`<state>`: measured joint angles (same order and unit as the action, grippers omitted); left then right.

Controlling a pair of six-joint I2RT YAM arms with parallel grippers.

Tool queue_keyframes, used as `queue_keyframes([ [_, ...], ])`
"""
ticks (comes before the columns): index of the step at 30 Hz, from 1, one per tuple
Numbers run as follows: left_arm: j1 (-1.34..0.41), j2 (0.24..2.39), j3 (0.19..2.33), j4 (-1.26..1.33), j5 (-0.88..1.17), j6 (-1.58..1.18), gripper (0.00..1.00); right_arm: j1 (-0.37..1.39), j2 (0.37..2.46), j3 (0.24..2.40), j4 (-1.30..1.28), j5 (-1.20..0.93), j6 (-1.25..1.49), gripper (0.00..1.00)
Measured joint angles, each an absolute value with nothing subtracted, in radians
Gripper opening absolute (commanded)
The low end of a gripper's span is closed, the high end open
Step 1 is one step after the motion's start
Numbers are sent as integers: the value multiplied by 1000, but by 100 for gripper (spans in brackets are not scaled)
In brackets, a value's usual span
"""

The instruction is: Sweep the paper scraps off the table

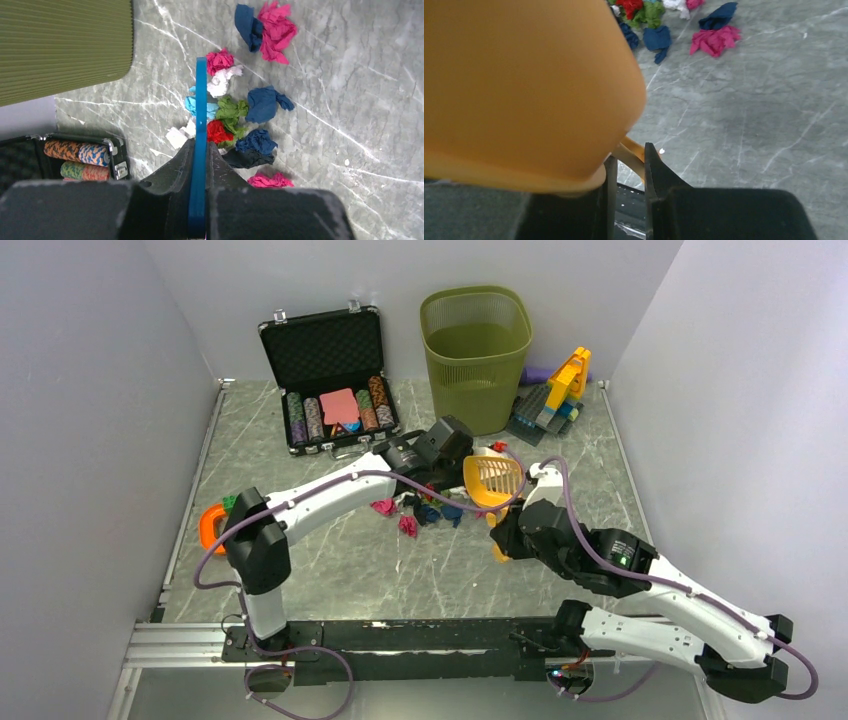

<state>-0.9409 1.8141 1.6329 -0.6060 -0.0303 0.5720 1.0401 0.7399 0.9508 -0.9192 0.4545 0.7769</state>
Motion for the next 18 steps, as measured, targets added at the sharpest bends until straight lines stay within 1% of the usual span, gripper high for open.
queue_keyframes([
  [6, -946, 1826, 1669, -596, -46, 502, 0, 1036, 757, 973, -967, 516, 836, 0],
  [10, -947, 1930, 1819, -617, -70, 439, 0, 1026, 746, 973, -1031, 551, 891, 0],
  [14, -934, 2034, 1969, -643, -93, 350, 0, 1007, 691, 944, -1055, 570, 931, 0],
  [18, -913, 2093, 2053, -667, -84, 276, 0, 999, 656, 902, -1072, 570, 969, 0],
])
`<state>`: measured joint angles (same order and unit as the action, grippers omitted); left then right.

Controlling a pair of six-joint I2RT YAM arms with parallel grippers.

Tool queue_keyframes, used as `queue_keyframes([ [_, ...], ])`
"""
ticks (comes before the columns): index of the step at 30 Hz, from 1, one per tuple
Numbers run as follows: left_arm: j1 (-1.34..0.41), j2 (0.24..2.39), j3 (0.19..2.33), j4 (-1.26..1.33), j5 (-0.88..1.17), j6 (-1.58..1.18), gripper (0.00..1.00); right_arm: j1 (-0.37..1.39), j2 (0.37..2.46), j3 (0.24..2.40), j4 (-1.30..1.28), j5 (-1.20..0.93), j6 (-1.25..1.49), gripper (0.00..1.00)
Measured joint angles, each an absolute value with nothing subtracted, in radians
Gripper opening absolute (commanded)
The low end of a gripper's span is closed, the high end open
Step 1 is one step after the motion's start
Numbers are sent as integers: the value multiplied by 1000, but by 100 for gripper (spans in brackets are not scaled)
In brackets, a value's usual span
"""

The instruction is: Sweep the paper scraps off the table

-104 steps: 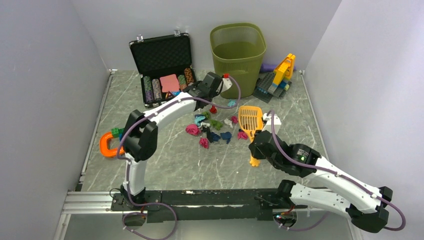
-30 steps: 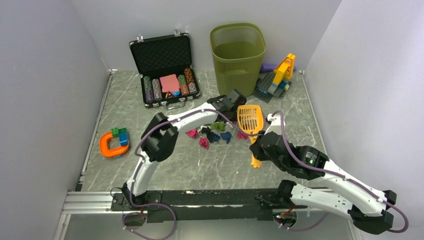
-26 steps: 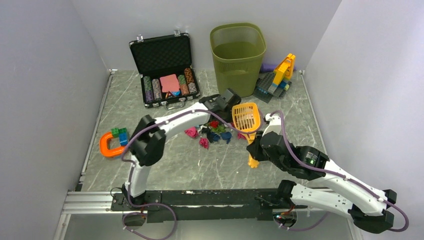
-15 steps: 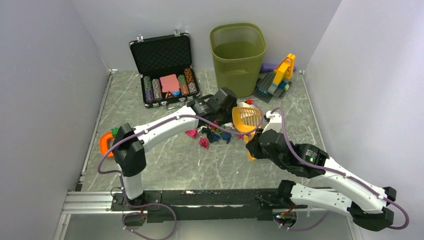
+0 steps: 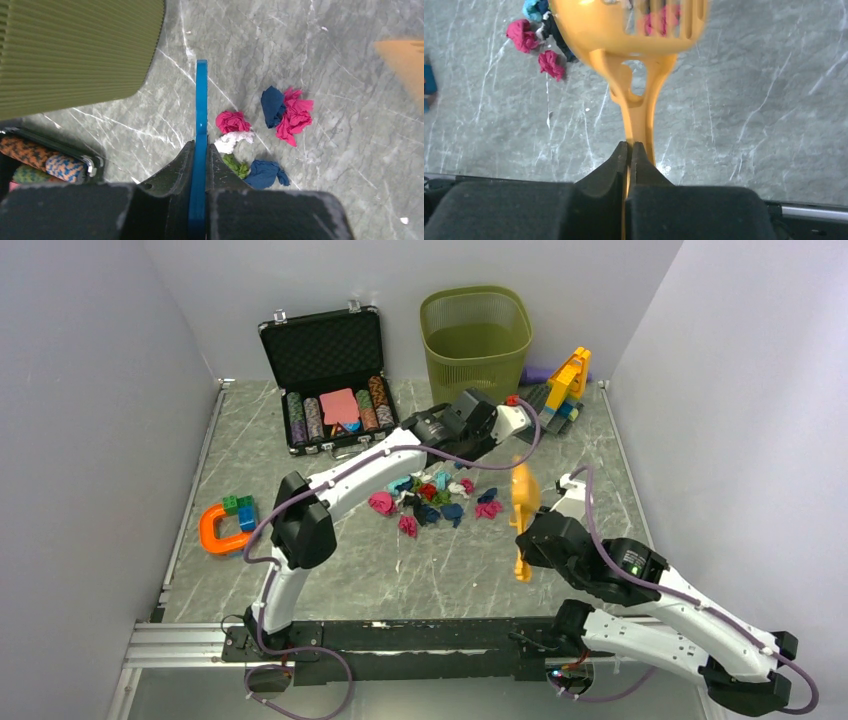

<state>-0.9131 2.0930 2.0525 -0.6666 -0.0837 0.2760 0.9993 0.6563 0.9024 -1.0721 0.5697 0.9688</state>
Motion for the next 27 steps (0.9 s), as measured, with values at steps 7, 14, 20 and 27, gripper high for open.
queue_keyframes([
  [7, -884, 2093, 2020, -611, 31, 168, 0, 998, 686, 874, -1114, 577, 1051, 0],
  [14, -905, 2109, 2004, -556, 148, 6, 0, 998, 715, 874, -1159, 624, 1124, 0],
  [20, -911, 2172, 2017, -468, 209, -175, 0, 999, 690, 874, -1163, 644, 1146, 0],
  [27, -896, 2206, 1994, -483, 168, -396, 0, 998, 675, 874, -1166, 650, 1155, 0],
])
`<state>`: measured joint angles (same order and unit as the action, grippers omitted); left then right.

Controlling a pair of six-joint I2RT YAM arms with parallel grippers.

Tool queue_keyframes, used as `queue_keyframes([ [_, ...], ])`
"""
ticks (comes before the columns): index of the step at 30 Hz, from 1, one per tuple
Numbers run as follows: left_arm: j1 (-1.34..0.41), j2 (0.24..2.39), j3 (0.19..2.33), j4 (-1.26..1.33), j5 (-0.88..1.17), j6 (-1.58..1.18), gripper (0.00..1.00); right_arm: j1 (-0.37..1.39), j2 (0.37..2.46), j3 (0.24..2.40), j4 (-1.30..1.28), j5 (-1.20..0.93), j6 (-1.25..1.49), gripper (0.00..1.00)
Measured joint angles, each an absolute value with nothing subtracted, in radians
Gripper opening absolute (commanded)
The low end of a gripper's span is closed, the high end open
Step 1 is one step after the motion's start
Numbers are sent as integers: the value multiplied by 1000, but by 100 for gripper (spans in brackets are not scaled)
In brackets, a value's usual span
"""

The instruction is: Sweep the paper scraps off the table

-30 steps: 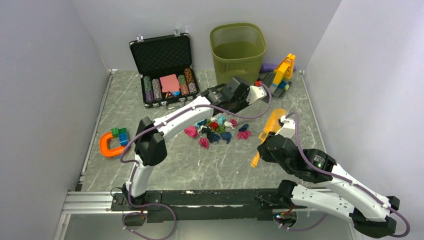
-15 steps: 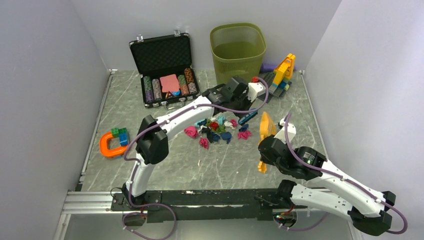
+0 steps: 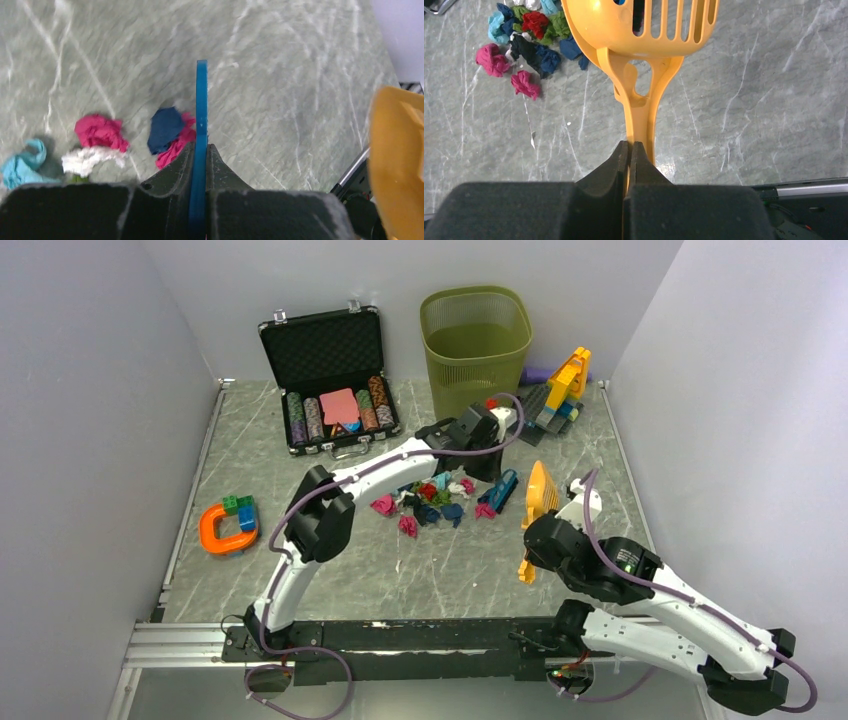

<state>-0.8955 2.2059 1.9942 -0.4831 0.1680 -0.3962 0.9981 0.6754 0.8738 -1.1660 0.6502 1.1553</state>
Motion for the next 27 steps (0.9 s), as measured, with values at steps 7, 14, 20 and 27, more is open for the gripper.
queue_keyframes([
  [7, -809, 2181, 1797, -476, 103, -592, 0, 998, 698, 874, -1163, 646, 1145, 0],
  [14, -733, 2014, 1700, -556, 2, -589, 0, 998, 714, 853, -1111, 606, 1082, 0],
  [20, -689, 1868, 1672, -611, 35, -561, 0, 998, 805, 841, -1027, 521, 995, 0],
  [27, -684, 1575, 1606, -652, 64, -544, 0, 998, 913, 794, -879, 411, 895, 0],
])
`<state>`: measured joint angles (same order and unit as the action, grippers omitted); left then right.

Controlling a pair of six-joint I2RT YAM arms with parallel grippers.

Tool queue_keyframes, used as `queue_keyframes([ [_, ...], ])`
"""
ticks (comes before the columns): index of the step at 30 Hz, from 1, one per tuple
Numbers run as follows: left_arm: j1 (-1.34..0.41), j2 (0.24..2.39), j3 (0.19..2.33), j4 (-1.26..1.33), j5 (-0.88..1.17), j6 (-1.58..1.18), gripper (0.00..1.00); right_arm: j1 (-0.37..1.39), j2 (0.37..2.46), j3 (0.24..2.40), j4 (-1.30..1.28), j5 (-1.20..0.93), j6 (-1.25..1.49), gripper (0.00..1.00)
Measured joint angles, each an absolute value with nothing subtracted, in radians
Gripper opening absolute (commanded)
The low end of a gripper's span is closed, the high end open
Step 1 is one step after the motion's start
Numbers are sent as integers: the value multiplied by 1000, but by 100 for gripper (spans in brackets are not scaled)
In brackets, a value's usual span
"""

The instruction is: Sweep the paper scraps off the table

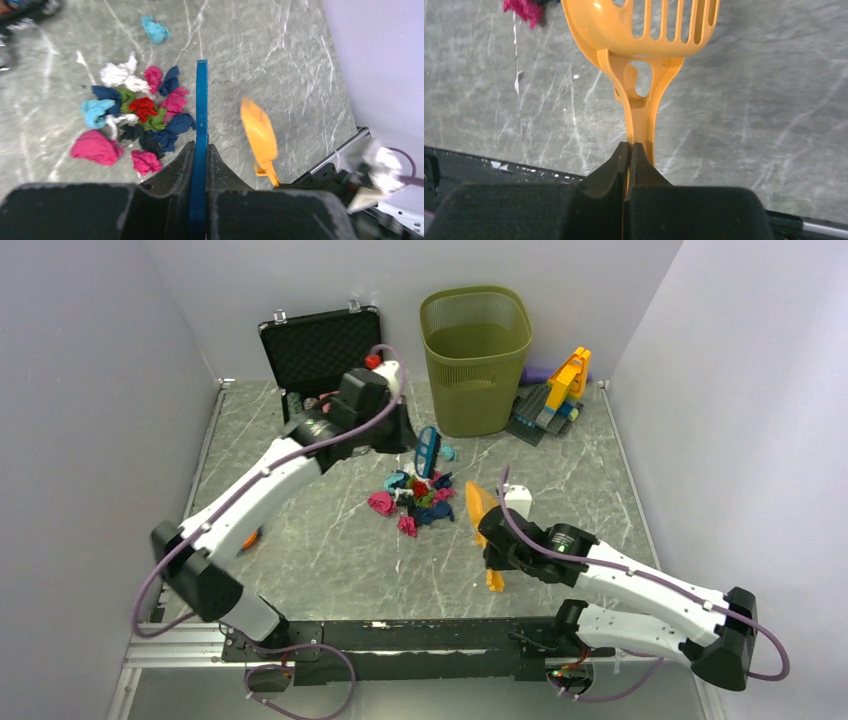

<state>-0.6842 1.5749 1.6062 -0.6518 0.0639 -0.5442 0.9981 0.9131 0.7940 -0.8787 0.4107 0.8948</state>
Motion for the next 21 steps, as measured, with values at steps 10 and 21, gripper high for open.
queue_keyframes([
  [10, -561, 1225, 1440, -784, -29, -487, 0, 1004, 994, 613, -428, -31, 763, 0],
  [21, -548, 995, 1275, -904, -67, -456, 0, 1005, 1056, 517, -28, -330, 796, 0],
])
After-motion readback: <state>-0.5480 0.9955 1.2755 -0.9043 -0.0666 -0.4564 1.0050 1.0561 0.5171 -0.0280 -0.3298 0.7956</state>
